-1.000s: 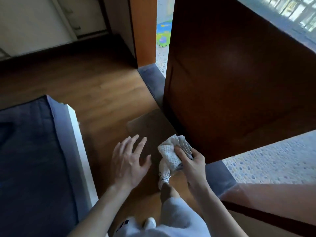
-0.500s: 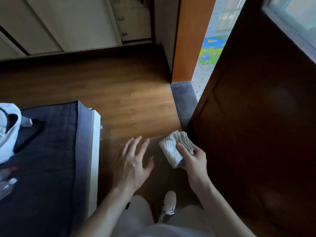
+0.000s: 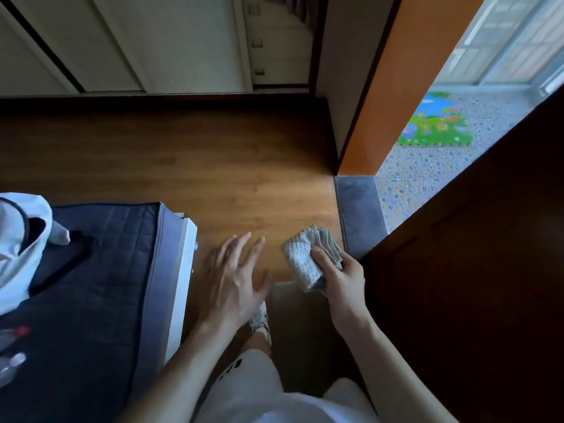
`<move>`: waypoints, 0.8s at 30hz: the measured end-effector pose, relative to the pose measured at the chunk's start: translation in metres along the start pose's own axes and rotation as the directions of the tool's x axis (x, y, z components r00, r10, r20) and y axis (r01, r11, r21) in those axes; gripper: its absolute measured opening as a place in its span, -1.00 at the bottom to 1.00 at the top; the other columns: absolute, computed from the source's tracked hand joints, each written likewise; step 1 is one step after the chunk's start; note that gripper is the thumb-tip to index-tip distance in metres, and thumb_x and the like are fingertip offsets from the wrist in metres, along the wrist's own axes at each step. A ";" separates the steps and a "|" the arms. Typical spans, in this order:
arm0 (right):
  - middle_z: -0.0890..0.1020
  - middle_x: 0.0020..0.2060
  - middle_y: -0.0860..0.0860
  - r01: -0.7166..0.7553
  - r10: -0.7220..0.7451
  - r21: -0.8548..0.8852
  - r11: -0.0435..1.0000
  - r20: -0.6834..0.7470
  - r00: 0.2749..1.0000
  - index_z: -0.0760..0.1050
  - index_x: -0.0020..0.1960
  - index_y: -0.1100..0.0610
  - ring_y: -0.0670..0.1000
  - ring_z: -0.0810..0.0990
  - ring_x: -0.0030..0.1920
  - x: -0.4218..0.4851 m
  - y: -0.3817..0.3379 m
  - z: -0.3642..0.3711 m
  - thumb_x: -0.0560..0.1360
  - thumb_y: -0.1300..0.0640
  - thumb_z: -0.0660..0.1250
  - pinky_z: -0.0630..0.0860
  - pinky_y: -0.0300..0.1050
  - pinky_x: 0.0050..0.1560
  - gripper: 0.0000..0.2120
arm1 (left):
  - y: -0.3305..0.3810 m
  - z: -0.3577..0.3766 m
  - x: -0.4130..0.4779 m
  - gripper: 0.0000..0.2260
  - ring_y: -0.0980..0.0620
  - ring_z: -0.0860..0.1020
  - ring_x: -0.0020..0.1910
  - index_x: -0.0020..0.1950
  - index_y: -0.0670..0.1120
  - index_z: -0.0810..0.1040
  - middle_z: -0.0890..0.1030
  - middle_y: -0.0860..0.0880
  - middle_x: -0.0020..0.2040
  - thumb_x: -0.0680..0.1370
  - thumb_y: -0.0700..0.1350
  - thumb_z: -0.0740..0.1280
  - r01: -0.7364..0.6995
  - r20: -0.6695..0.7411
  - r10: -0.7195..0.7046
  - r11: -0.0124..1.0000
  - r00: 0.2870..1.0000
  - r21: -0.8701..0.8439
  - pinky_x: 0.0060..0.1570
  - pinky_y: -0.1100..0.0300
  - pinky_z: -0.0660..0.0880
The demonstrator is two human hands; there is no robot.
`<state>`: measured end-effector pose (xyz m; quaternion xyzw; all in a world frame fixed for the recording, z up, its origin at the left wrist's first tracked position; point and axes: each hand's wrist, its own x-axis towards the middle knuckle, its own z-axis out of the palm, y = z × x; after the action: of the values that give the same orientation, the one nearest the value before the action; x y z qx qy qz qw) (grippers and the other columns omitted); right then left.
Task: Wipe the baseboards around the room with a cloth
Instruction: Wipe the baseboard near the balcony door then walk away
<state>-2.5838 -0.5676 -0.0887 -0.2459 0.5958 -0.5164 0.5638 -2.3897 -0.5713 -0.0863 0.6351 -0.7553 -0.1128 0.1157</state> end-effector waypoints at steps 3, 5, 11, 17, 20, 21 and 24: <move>0.72 -0.14 0.17 -0.002 0.001 0.023 1.000 0.015 1.000 0.68 0.01 0.08 0.19 0.72 -0.14 0.051 -0.021 0.044 0.39 -0.03 0.52 0.64 0.08 -0.21 -0.74 | -0.035 -0.013 0.064 -0.46 -0.14 0.38 0.45 0.52 0.01 0.42 0.44 -0.09 0.47 0.58 0.19 0.16 0.000 -0.011 0.000 0.999 1.000 0.032 0.34 -0.17 0.38; 0.71 -0.13 0.19 0.004 -0.004 0.020 1.000 0.025 1.000 0.67 0.03 0.10 0.18 0.71 -0.15 0.081 -0.034 0.073 0.42 0.01 0.50 0.62 0.01 -0.26 -0.77 | -0.058 -0.023 0.103 -0.46 -0.14 0.38 0.44 0.51 0.00 0.43 0.45 -0.09 0.47 0.58 0.18 0.17 -0.007 -0.022 0.009 0.998 1.000 0.059 0.37 -0.16 0.36; 0.72 -0.17 0.17 0.016 -0.017 0.013 1.000 0.048 0.999 0.68 -0.02 0.06 0.13 0.71 -0.21 0.162 -0.060 0.140 0.47 0.06 0.48 0.60 -0.07 -0.33 -0.89 | -0.107 -0.038 0.199 -0.47 -0.17 0.42 0.41 0.48 -0.02 0.47 0.48 -0.10 0.43 0.57 0.16 0.16 -0.006 -0.067 0.011 0.997 0.998 0.076 0.37 -0.16 0.35; 0.71 -0.20 0.13 0.013 -0.012 -0.006 1.000 0.050 0.999 0.67 -0.02 0.13 0.08 0.69 -0.22 0.236 -0.081 0.172 0.41 -0.04 0.51 0.57 -0.09 -0.30 -0.73 | -0.131 -0.034 0.275 -0.49 -0.13 0.42 0.40 0.45 -0.01 0.50 0.50 -0.08 0.41 0.56 0.16 0.18 0.019 -0.106 -0.010 0.996 0.994 0.082 0.36 -0.11 0.35; 0.71 -0.16 0.16 0.008 -0.006 -0.023 1.000 0.065 0.998 0.67 -0.01 0.13 0.13 0.71 -0.18 0.279 -0.092 0.186 0.40 -0.07 0.52 0.59 -0.03 -0.23 -0.70 | -0.140 -0.032 0.316 -0.49 -0.13 0.43 0.38 0.44 -0.01 0.51 0.51 -0.08 0.40 0.56 0.18 0.17 0.037 -0.126 -0.025 0.995 0.992 0.092 0.34 -0.11 0.37; 0.71 -0.16 0.17 0.006 -0.004 -0.032 0.999 0.071 0.997 0.67 -0.02 0.12 0.14 0.71 -0.17 0.295 -0.097 0.192 0.39 -0.08 0.52 0.60 0.00 -0.22 -0.69 | -0.142 -0.031 0.332 -0.49 -0.13 0.44 0.38 0.44 -0.01 0.51 0.51 -0.08 0.40 0.56 0.18 0.17 0.046 -0.130 -0.032 0.994 0.991 0.100 0.34 -0.11 0.38; 0.71 -0.15 0.19 0.002 0.003 -0.050 0.999 0.092 0.996 0.66 -0.03 0.13 0.17 0.70 -0.16 0.348 -0.114 0.209 0.37 -0.09 0.53 0.62 0.07 -0.20 -0.68 | -0.148 -0.027 0.384 -0.50 -0.12 0.44 0.38 0.44 0.00 0.51 0.50 -0.07 0.41 0.56 0.16 0.20 0.086 -0.127 -0.072 0.991 0.989 0.107 0.35 -0.11 0.37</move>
<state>-2.5075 -0.9820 -0.0972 -0.2833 0.5821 -0.4891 0.5845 -2.3067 -0.9748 -0.0951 0.6756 -0.7263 -0.0354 0.1215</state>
